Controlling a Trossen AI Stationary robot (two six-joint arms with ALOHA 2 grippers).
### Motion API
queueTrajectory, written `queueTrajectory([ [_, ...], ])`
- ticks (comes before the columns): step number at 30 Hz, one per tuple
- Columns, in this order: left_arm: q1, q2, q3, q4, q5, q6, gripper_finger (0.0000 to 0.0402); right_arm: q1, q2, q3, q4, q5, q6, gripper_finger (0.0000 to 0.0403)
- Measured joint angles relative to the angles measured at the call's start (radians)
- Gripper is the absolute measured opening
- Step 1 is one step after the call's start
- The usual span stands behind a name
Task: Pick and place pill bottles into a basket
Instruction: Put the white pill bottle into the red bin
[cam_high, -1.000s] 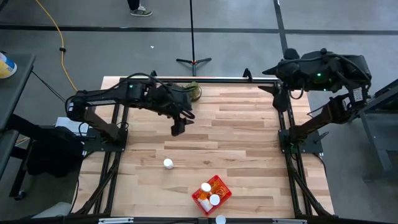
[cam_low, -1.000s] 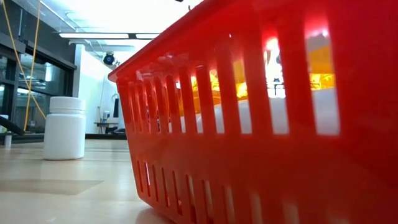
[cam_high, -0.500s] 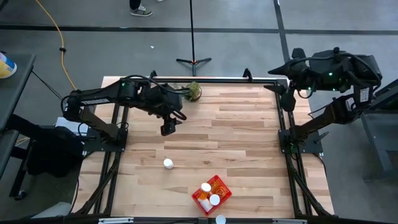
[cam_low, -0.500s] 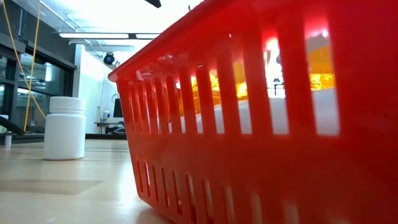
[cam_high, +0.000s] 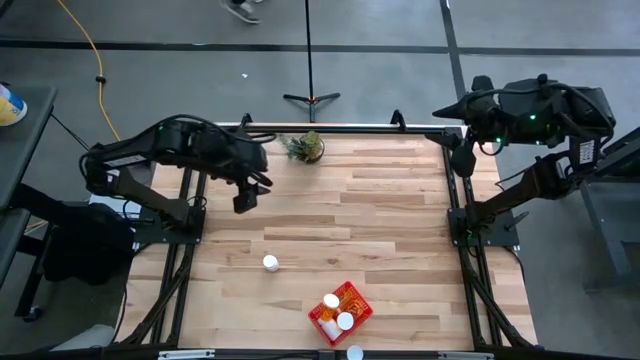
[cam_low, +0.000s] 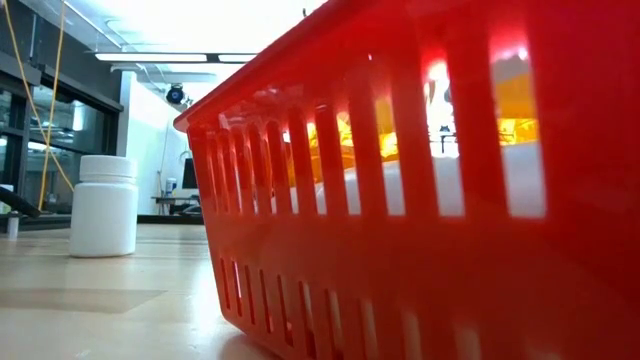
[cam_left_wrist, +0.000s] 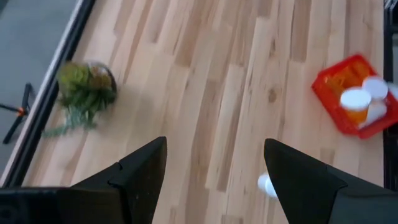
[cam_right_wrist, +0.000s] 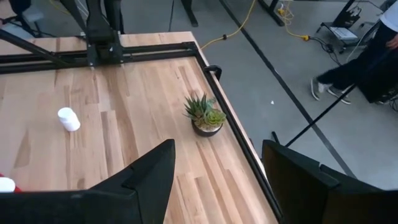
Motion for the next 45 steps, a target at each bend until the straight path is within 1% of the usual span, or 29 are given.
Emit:
queueTrajectory([
  [6, 0.000, -0.003, 0.000, -0.131, 0.030, 0.009, 0.0303, 0.000, 0.000, 0.000, 0.000, 0.015, 0.029, 0.0232],
  [10, 0.000, -0.001, 0.000, -0.164, 0.048, 0.010, 0.0303, 0.000, 0.001, 0.000, 0.000, 0.019, 0.045, 0.0232],
  [14, 0.000, -0.001, 0.000, -0.185, 0.121, 0.010, 0.0303, 0.000, 0.008, 0.000, 0.000, 0.022, 0.058, 0.0232],
  [16, 0.000, -0.001, -0.004, -0.181, 0.181, 0.009, 0.0303, 0.000, 0.014, 0.000, 0.000, 0.022, 0.060, 0.0232],
  [18, 0.000, -0.002, -0.032, -0.160, 0.253, 0.008, 0.0303, 0.000, 0.016, 0.000, 0.000, 0.022, 0.060, 0.0232],
  [21, 0.000, -0.003, -0.106, -0.154, 0.331, 0.009, 0.0303, 0.000, 0.021, 0.000, 0.000, 0.022, 0.060, 0.0232],
  [29, -0.003, -0.005, -0.333, -0.004, 0.445, 0.008, 0.0303, 0.000, 0.023, 0.000, 0.000, 0.021, 0.071, 0.0232],
  [31, -0.017, -0.005, -0.383, 0.039, 0.458, 0.008, 0.0303, 0.000, 0.023, 0.000, 0.000, 0.015, 0.072, 0.0232],
  [38, -0.049, -0.005, -0.520, 0.195, 0.471, -0.018, 0.0303, 0.000, 0.023, 0.000, 0.000, 0.001, 0.081, 0.0232],
  [45, -0.048, -0.005, -0.608, 0.335, 0.467, -0.044, 0.0303, 0.000, 0.023, 0.000, 0.000, -0.005, 0.080, 0.0232],
])
